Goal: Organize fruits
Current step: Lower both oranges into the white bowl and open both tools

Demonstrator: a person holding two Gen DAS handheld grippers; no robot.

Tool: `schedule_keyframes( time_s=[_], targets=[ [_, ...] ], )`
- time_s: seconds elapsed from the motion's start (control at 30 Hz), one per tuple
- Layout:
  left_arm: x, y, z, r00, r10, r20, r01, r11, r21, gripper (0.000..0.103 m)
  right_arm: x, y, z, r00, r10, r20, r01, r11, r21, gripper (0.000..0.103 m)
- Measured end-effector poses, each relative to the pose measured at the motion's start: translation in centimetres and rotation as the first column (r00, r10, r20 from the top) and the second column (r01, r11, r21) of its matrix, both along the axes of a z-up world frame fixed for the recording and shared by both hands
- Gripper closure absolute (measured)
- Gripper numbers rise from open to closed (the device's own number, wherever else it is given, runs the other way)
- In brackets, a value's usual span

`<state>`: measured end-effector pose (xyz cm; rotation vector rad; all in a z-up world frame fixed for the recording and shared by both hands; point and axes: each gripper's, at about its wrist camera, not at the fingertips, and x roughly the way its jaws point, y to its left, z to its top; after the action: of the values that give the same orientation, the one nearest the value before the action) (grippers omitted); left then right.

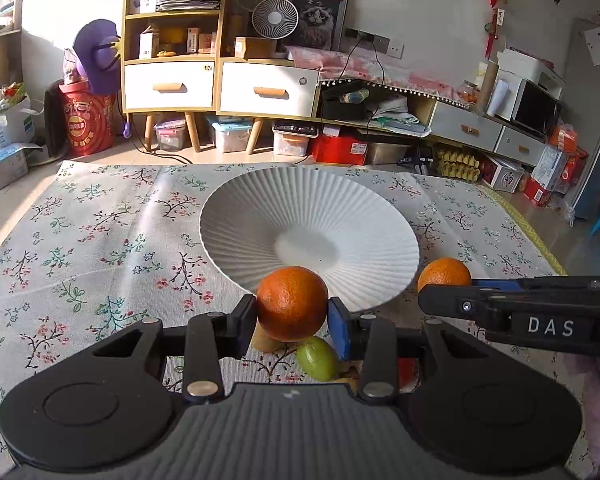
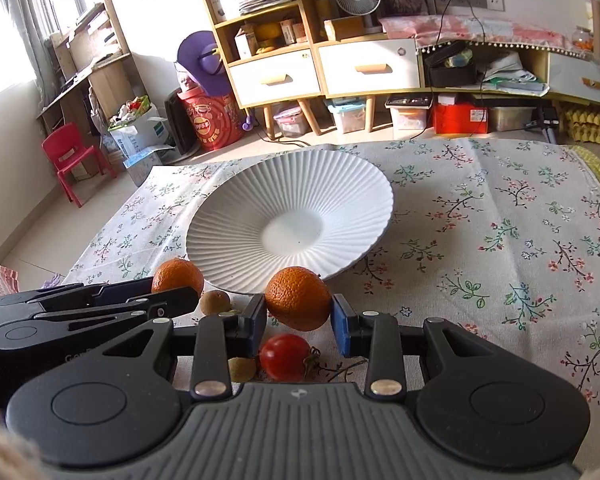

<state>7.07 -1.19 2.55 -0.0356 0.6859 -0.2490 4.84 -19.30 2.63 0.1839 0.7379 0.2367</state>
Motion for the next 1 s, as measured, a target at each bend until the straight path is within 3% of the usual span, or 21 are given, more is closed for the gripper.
schedule_keyframes(
  time_s=[0.3,0.73,1.0],
  targets=[
    [3.8,-1.3,-0.8,0.999,-0.035,-0.002,0.035,0.999,0.021,0.065,4.0,-0.8,-1.0,0.999,0.025,-0.041,-0.022,0.998,0.062,0.071],
    [7.5,-2.0,-3.2,0.999,-0.036,-0.020,0.038,0.996,0.079,0.065,7.8,0.1,-2.7,0.996,0.039,-0.080,-0.037,0.999,0.034,0.071],
    [7.7,-1.8,-3.4,0.999,-0.050,-0.019,0.051,0.996,0.069,0.065,8.3,0.5,-2.7,0.995,0.049,-0.081,-0.048,0.999,0.022,0.071]
  ],
)
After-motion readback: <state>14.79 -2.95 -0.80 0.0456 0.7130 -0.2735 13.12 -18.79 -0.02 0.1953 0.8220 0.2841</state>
